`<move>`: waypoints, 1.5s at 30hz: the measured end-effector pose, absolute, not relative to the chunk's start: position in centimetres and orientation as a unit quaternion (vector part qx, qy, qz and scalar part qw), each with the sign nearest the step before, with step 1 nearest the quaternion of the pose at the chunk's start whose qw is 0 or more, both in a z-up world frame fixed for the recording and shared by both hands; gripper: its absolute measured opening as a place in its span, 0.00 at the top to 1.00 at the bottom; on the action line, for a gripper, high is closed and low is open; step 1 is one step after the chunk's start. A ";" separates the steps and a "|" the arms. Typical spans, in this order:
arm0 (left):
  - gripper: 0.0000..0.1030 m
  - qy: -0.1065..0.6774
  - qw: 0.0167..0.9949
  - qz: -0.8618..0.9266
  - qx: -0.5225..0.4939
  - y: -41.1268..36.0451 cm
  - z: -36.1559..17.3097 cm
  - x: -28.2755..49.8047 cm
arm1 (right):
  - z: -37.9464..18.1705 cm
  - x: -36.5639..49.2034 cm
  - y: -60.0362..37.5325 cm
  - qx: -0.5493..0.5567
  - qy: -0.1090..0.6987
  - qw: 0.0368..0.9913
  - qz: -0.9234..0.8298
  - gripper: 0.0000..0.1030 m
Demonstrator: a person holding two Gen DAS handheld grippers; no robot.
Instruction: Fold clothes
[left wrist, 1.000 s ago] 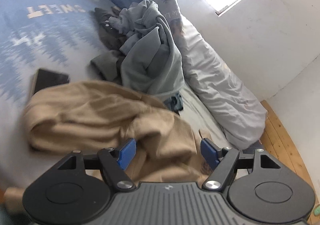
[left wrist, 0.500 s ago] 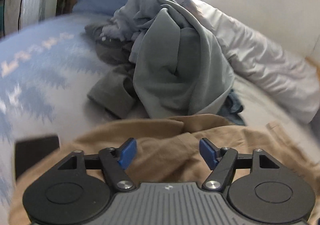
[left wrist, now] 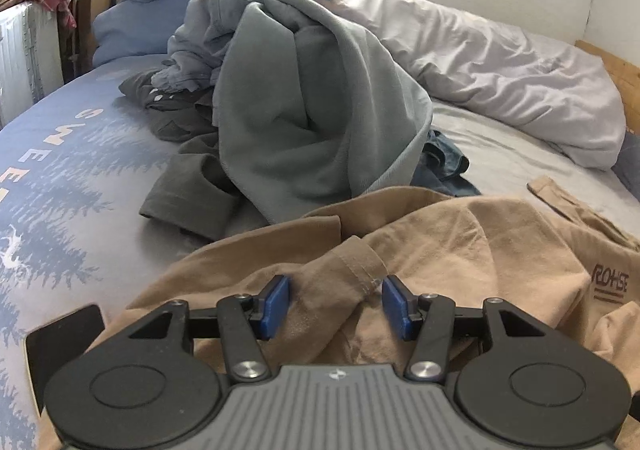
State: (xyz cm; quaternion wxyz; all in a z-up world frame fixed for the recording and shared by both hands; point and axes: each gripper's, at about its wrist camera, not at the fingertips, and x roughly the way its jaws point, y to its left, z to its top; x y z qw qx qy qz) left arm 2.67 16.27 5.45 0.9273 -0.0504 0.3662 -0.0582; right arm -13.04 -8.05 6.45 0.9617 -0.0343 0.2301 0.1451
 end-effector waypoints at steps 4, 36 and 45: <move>0.62 0.365 0.928 -0.048 -0.052 16.2 5.1 3.1 | 6.3 -13.1 -7.9 -0.036 0.233 0.960 0.150 0.60; 0.82 0.257 0.953 -0.042 -0.152 26.5 9.6 -1.3 | 6.1 -12.7 -2.1 -0.053 0.222 0.951 0.210 0.57; 0.63 0.250 0.960 -0.093 -0.090 21.6 9.2 -0.4 | 5.7 -12.8 -2.1 -0.063 0.227 0.950 0.207 0.57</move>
